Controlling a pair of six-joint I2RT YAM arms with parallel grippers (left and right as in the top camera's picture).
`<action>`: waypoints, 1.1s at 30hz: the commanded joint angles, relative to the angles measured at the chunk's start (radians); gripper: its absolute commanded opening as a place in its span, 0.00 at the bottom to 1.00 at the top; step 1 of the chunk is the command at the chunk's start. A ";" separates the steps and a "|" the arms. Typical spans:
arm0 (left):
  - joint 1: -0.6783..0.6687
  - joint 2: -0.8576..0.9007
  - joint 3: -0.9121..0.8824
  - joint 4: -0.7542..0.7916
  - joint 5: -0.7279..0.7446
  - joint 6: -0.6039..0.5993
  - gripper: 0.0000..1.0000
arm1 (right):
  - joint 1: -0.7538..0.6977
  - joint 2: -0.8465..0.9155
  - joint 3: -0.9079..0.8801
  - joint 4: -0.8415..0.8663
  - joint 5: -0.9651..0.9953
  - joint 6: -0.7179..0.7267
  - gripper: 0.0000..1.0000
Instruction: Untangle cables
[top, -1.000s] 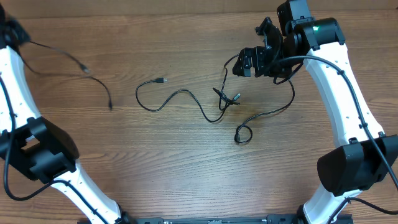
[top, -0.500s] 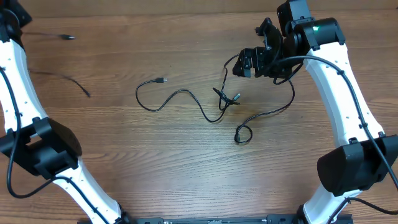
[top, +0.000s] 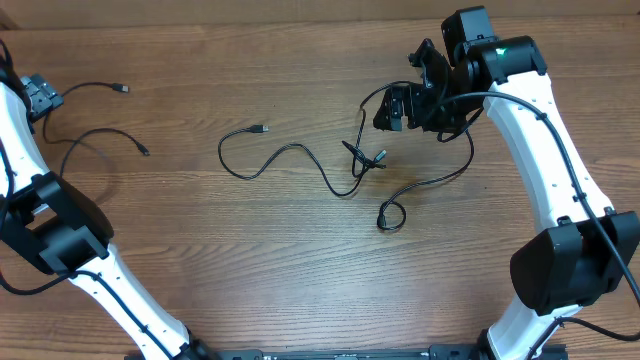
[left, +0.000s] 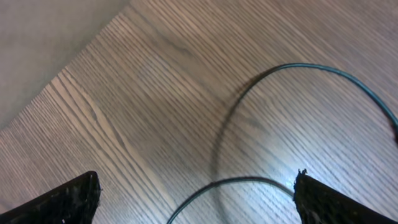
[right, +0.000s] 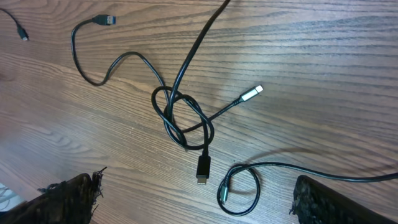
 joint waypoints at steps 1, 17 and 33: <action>-0.023 -0.084 0.080 -0.013 0.018 0.002 1.00 | -0.001 -0.017 0.000 0.006 -0.019 -0.012 1.00; -0.179 -0.239 0.119 -0.498 0.365 -0.061 1.00 | -0.001 -0.017 0.000 0.006 -0.019 -0.012 1.00; -0.149 -0.201 -0.500 -0.395 -0.018 -0.201 0.19 | -0.001 -0.017 0.000 0.001 -0.019 -0.012 1.00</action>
